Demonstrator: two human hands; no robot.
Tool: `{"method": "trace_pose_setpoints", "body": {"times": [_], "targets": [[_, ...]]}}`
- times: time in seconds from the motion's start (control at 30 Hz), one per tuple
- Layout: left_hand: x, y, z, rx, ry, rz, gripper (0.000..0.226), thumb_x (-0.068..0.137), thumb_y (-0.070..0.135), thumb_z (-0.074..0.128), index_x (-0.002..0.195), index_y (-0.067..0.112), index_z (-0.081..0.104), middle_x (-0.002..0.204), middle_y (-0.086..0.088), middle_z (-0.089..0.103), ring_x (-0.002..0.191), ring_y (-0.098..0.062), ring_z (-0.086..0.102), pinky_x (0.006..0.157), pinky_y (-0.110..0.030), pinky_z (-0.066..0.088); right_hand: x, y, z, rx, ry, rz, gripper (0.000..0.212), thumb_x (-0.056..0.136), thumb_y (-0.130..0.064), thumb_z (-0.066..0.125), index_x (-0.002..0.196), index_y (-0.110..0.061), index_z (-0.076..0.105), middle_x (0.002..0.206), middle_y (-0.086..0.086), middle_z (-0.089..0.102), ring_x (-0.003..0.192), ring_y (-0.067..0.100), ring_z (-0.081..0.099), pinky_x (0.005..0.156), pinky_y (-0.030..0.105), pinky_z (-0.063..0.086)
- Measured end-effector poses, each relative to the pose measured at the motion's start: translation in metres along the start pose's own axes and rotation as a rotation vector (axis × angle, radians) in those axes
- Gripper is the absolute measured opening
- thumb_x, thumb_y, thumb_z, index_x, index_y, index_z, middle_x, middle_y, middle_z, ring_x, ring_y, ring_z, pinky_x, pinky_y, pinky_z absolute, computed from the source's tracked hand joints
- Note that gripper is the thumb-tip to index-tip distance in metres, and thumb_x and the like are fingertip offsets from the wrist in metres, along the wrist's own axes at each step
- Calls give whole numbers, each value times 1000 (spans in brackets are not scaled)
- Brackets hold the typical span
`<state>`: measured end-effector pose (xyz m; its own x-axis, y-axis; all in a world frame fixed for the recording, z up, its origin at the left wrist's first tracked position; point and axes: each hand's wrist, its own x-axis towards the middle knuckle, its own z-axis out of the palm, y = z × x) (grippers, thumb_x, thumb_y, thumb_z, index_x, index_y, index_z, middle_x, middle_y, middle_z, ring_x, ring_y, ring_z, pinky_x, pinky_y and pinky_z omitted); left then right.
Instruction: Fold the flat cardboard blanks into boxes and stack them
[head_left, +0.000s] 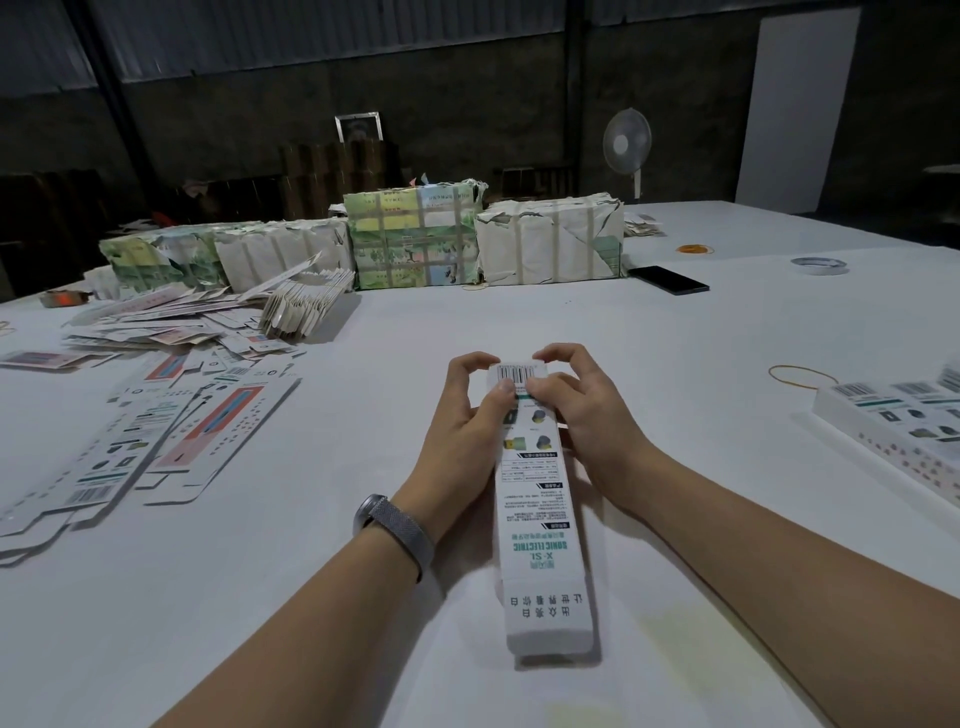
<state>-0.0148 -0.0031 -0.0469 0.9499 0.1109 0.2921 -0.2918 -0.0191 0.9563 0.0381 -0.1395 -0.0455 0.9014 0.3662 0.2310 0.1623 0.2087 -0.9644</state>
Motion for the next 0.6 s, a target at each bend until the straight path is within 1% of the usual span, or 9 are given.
{"method": "trace_pose_setpoints", "body": {"times": [0.1, 0.17, 0.27, 0.37, 0.47, 0.57, 0.6], "targets": [[-1, 0, 1, -12, -4, 4, 13, 106, 21, 48, 112, 31, 45, 78, -8, 76, 63, -23, 71, 53, -30, 57, 0, -2, -4, 79, -12, 18, 16, 93, -5, 62, 96, -21, 58, 78, 10, 69, 63, 22, 65, 55, 32, 54], [-2, 1, 1, -13, -14, 7, 13, 106, 21, 48, 113, 32, 45, 80, -8, 76, 64, -23, 71, 54, -30, 57, 1, -4, -6, 116, -2, 16, 17, 91, -3, 62, 92, -19, 59, 76, 9, 70, 61, 21, 65, 55, 32, 55], [-4, 1, 2, -26, -31, -3, 14, 106, 20, 49, 112, 32, 45, 80, -7, 76, 65, -22, 71, 54, -29, 56, 1, -4, -8, 109, 10, 26, 17, 92, -3, 62, 87, -19, 59, 76, 11, 71, 63, 23, 66, 55, 34, 55], [-4, 1, 1, -15, -27, 6, 15, 106, 20, 48, 114, 33, 46, 80, -5, 76, 66, -21, 71, 56, -30, 57, 1, -5, -9, 108, 7, 38, 15, 92, -4, 63, 86, -17, 58, 74, 11, 71, 62, 23, 66, 55, 33, 56], [-5, 0, 1, 6, -34, 12, 16, 107, 21, 47, 118, 32, 47, 79, -5, 76, 64, -19, 71, 54, -28, 56, 2, -5, -9, 77, 19, 25, 14, 92, -7, 64, 84, -15, 57, 70, 10, 71, 60, 21, 66, 56, 31, 55], [-5, -1, 0, 0, -29, 6, 12, 106, 20, 47, 116, 27, 48, 78, -5, 76, 62, -18, 70, 52, -26, 54, 3, -5, -7, 32, 32, 8, 24, 91, -11, 67, 71, -22, 60, 70, 12, 71, 62, 24, 65, 59, 34, 51], [-5, -1, -1, -2, -24, 8, 12, 106, 19, 47, 115, 27, 48, 78, -5, 76, 62, -18, 70, 52, -26, 54, 3, -5, -7, 20, 30, 6, 28, 91, -13, 67, 67, -25, 61, 71, 12, 71, 62, 25, 65, 58, 33, 50]]}}
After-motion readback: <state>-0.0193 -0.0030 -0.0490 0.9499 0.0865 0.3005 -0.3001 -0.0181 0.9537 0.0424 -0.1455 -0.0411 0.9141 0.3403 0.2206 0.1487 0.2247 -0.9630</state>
